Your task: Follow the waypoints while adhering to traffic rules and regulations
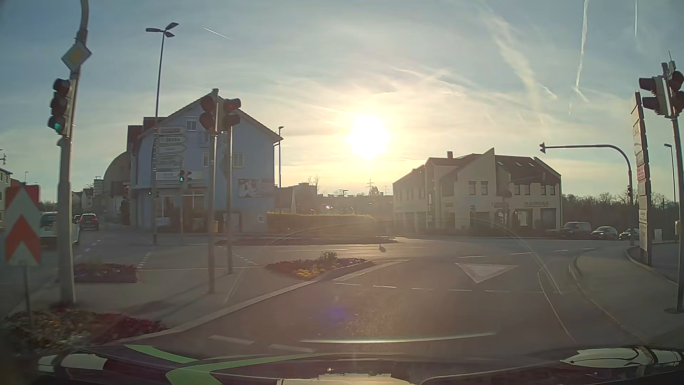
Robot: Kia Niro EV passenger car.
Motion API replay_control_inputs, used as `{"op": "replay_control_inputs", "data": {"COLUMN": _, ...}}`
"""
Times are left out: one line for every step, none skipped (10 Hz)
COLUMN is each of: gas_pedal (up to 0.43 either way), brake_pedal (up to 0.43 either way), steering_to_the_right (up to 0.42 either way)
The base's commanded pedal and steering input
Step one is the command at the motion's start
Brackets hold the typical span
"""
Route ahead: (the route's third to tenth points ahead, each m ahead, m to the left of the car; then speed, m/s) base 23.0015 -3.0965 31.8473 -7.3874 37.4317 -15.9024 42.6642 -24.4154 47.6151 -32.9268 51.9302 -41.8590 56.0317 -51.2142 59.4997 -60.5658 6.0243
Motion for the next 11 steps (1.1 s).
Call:
{"op": "replay_control_inputs", "data": {"gas_pedal": 0.000, "brake_pedal": 0.000, "steering_to_the_right": 0.169}}
{"op": "replay_control_inputs", "data": {"gas_pedal": 0.000, "brake_pedal": 0.000, "steering_to_the_right": 0.169}}
{"op": "replay_control_inputs", "data": {"gas_pedal": 0.000, "brake_pedal": 0.000, "steering_to_the_right": 0.169}}
{"op": "replay_control_inputs", "data": {"gas_pedal": 0.000, "brake_pedal": 0.000, "steering_to_the_right": 0.169}}
{"op": "replay_control_inputs", "data": {"gas_pedal": 0.000, "brake_pedal": 0.000, "steering_to_the_right": 0.169}}
{"op": "replay_control_inputs", "data": {"gas_pedal": 0.008, "brake_pedal": 0.000, "steering_to_the_right": 0.168}}
{"op": "replay_control_inputs", "data": {"gas_pedal": 0.197, "brake_pedal": 0.000, "steering_to_the_right": 0.167}}
{"op": "replay_control_inputs", "data": {"gas_pedal": 0.220, "brake_pedal": 0.000, "steering_to_the_right": 0.167}}
{"op": "replay_control_inputs", "data": {"gas_pedal": 0.220, "brake_pedal": 0.000, "steering_to_the_right": 0.167}}
{"op": "replay_control_inputs", "data": {"gas_pedal": 0.220, "brake_pedal": 0.000, "steering_to_the_right": 0.167}}
{"op": "replay_control_inputs", "data": {"gas_pedal": 0.220, "brake_pedal": 0.000, "steering_to_the_right": 0.167}}
